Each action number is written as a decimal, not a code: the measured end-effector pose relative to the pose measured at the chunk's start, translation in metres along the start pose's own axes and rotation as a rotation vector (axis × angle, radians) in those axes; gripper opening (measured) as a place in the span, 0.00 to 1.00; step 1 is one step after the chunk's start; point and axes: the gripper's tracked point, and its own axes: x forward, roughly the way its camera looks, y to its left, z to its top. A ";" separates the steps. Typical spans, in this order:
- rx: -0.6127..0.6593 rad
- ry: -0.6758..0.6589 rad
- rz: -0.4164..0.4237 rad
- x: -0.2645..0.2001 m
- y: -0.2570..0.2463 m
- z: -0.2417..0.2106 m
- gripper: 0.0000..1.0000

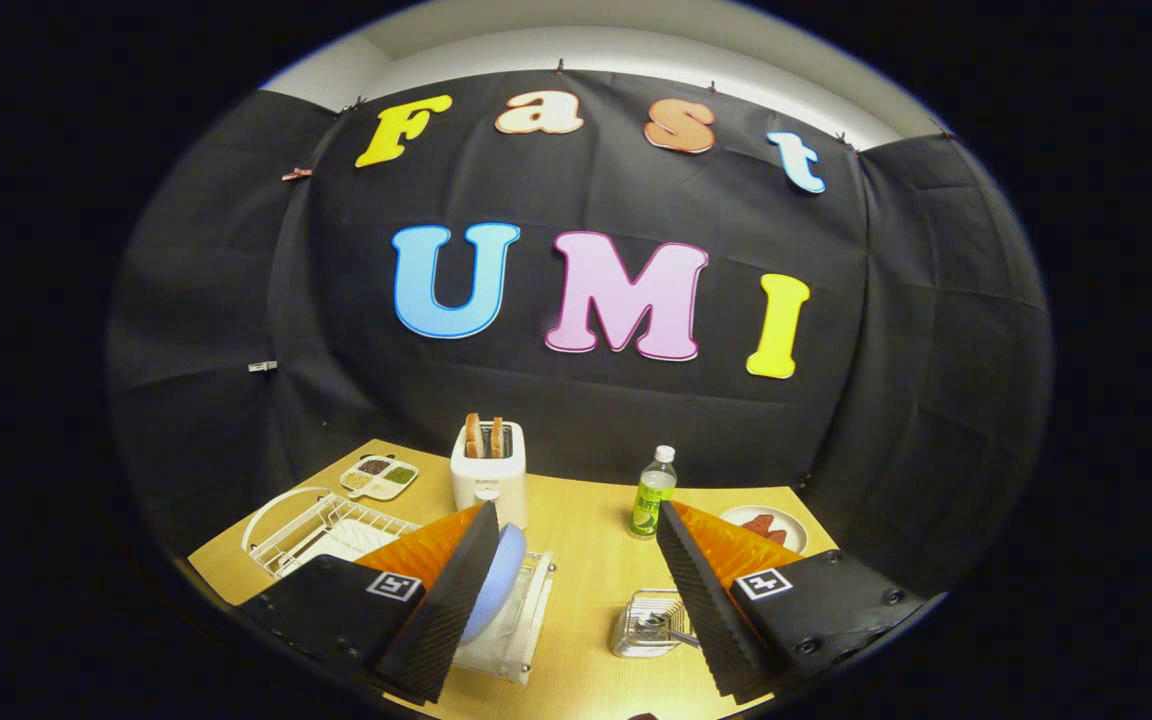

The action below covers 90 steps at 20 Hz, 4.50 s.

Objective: Take the plate from the dish rack, then take the spoon from the basket and place it into the plate.

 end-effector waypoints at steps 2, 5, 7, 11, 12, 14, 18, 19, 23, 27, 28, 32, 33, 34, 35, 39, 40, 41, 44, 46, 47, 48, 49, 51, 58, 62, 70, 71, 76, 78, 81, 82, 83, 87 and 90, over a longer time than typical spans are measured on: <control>0.002 0.096 0.015 0.023 0.012 -0.015 0.98; 0.031 0.253 0.039 0.053 0.032 -0.043 0.96; 0.009 0.350 0.031 0.069 0.034 -0.064 0.96; 0.044 0.512 0.035 0.084 0.047 -0.100 0.93; 0.055 0.542 0.037 0.088 0.048 -0.111 0.92; 0.069 0.597 0.034 0.094 0.051 -0.126 0.87; 0.120 0.694 0.034 0.098 0.063 -0.156 0.55; 0.139 0.722 0.024 0.097 0.065 -0.160 0.43; 0.177 0.754 -0.022 0.098 0.063 -0.159 0.35; 0.110 0.713 -0.106 0.098 0.051 -0.154 0.28; 0.097 0.702 -0.118 0.097 0.050 -0.148 0.28; 0.042 0.687 -0.154 0.096 0.049 -0.138 0.28; 0.018 0.679 -0.170 0.097 0.048 -0.134 0.28; -0.012 0.662 -0.189 0.098 0.043 -0.128 0.28; -0.026 0.644 -0.192 0.101 0.044 -0.120 0.28; 0.003 0.592 -0.169 0.104 0.053 -0.091 0.28; 0.013 0.583 -0.150 0.100 0.053 -0.085 0.28; 0.028 0.573 -0.126 0.095 0.054 -0.081 0.28; 0.098 0.542 -0.046 0.071 0.051 -0.067 0.28; 0.173 0.538 0.009 0.046 0.046 -0.062 0.28; 0.206 0.538 0.029 0.032 0.039 -0.062 0.28; 0.232 0.541 0.040 0.018 0.031 -0.064 0.28; 0.255 0.548 0.048 0.002 0.022 -0.067 0.28; 0.303 0.563 0.076 -0.031 0.006 -0.078 0.28; 0.533 0.641 0.102 -0.136 -0.051 -0.168 0.28; 0.629 0.701 0.118 -0.149 -0.081 -0.227 0.28; 0.632 0.744 0.257 -0.079 -0.101 -0.300 0.28; 0.635 0.762 0.277 -0.073 -0.098 -0.307 0.28; 0.617 0.774 0.316 -0.059 -0.104 -0.325 0.30; 0.584 0.762 0.303 -0.057 -0.114 -0.327 0.47; 0.499 0.677 0.301 -0.057 -0.128 -0.312 0.97; 0.456 0.629 0.307 -0.057 -0.134 -0.301 0.98; 0.403 0.572 0.317 -0.054 -0.136 -0.289 0.98; 0.269 0.348 0.336 -0.039 -0.141 -0.232 0.98; 0.149 0.175 0.352 -0.022 -0.136 -0.196 0.98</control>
